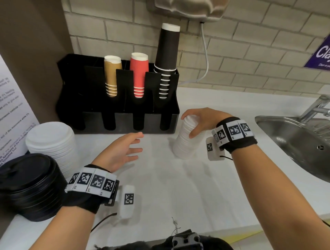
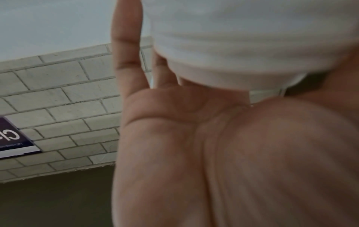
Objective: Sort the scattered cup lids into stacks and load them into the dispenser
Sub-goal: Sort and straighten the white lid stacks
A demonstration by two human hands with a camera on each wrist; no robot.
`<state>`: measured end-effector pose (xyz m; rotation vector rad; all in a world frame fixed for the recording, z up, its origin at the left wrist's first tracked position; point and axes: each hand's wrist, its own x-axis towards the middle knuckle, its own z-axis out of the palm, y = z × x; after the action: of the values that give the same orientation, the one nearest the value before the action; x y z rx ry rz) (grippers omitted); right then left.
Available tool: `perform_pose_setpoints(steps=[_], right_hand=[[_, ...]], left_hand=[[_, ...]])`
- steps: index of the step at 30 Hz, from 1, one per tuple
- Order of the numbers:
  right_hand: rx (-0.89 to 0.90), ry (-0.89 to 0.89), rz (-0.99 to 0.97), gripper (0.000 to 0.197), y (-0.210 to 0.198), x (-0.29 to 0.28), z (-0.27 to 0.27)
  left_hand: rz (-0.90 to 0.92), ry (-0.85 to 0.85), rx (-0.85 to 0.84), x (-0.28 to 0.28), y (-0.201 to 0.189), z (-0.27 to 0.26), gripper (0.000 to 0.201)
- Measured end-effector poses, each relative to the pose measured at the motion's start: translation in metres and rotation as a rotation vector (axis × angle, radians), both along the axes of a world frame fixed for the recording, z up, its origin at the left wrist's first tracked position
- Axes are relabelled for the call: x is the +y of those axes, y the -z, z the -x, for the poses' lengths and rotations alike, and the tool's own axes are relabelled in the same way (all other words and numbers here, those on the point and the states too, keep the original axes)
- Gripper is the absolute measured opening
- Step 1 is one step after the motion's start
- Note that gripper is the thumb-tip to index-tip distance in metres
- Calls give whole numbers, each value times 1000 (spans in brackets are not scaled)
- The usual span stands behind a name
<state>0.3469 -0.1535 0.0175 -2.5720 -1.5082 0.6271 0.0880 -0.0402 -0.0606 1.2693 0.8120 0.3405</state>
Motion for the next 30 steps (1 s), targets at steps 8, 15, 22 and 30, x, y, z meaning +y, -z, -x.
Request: perform_pose_setpoints(steps=[8, 15, 22, 30], right_hand=[[205, -272, -409, 63, -37, 7, 45], [436, -417, -476, 63, -12, 35, 96], [589, -419, -440, 69, -9, 39, 85], [607, -441, -456, 63, -2, 52, 91]], left_hand=[[-111, 75, -234, -4, -19, -9, 52], [-51, 68, -555, -13, -14, -13, 61], [43, -19, -581, -9, -12, -5, 64], [44, -84, -557, -3, -10, 3, 62]])
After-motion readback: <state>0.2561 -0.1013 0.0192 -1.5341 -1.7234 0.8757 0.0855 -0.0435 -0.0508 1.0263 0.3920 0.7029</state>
